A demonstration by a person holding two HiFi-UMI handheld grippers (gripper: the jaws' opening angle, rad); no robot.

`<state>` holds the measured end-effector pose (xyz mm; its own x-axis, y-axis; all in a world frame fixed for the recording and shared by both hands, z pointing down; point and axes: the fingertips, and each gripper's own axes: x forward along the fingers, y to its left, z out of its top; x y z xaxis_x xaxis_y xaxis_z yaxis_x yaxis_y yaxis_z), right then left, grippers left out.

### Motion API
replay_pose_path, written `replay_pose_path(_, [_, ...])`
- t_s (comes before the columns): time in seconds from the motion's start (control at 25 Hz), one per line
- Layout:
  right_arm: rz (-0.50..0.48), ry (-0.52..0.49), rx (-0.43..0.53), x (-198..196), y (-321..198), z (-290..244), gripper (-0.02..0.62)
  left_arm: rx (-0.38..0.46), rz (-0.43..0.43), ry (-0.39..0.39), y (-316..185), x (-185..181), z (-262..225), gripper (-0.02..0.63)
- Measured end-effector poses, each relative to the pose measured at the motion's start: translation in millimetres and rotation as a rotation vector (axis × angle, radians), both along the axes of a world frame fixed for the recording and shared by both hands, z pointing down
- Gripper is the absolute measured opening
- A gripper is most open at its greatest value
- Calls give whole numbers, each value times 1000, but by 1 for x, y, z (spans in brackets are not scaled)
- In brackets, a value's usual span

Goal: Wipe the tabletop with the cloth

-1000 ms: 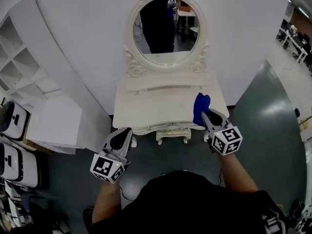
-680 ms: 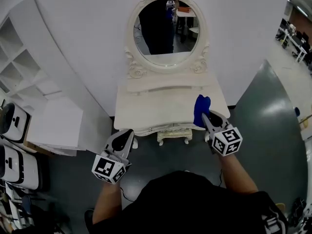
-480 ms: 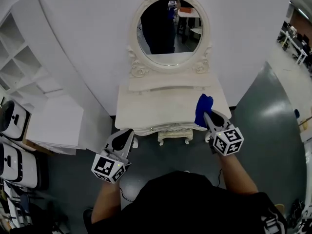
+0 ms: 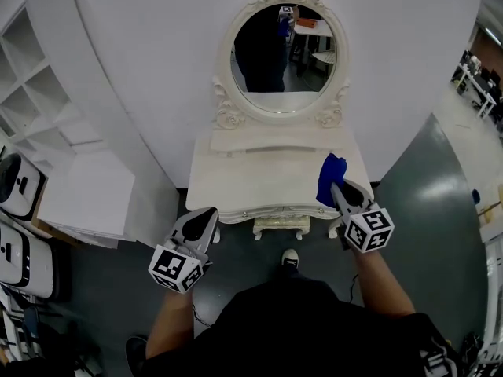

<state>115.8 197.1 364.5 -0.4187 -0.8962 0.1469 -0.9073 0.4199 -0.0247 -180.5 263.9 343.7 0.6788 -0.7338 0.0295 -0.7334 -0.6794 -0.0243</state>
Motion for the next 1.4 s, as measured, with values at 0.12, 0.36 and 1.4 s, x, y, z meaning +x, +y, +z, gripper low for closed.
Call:
replay_pose_path(0.12, [-20, 4, 0, -5, -16, 1, 43, -6, -12, -5, -12, -1, 2, 10])
replay_pose_path(0.36, [-47, 3, -25, -1, -63, 16, 43, -25, -37, -20, -54, 5, 9, 9])
replay_pose_path(1.4, [-182, -11, -87, 56, -321, 45, 43, -97, -150, -51, -282, 90, 18, 11])
